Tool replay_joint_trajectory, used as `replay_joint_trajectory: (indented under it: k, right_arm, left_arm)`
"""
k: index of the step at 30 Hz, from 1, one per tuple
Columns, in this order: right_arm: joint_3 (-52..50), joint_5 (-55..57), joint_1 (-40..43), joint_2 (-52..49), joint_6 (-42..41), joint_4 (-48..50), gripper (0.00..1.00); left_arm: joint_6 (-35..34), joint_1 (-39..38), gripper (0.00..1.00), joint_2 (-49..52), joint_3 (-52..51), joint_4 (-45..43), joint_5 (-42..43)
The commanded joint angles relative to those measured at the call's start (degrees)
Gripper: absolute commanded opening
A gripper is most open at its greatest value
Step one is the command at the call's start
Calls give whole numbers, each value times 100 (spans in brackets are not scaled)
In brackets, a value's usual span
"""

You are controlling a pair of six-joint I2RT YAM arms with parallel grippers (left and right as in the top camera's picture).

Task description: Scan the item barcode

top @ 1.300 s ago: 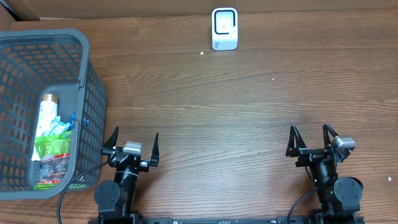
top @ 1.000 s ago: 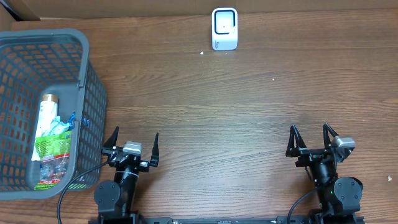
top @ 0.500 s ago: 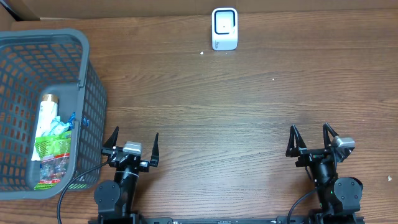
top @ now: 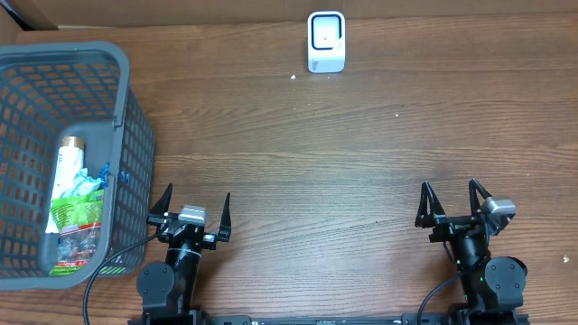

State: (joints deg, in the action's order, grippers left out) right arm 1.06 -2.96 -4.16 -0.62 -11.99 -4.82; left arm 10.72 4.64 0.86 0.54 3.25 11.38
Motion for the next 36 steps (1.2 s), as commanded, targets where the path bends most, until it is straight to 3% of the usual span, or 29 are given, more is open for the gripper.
replay_joint_trajectory:
  k: [1,36]
  right_arm:
    - [-61,39,-17,46,0,20,100]
    - [-61,39,-17,46,-2,20,100]
  left_arm:
    - [85,24,100,-59,-26,9,7]
    - [83,22,100,-59,-26,-20,221]
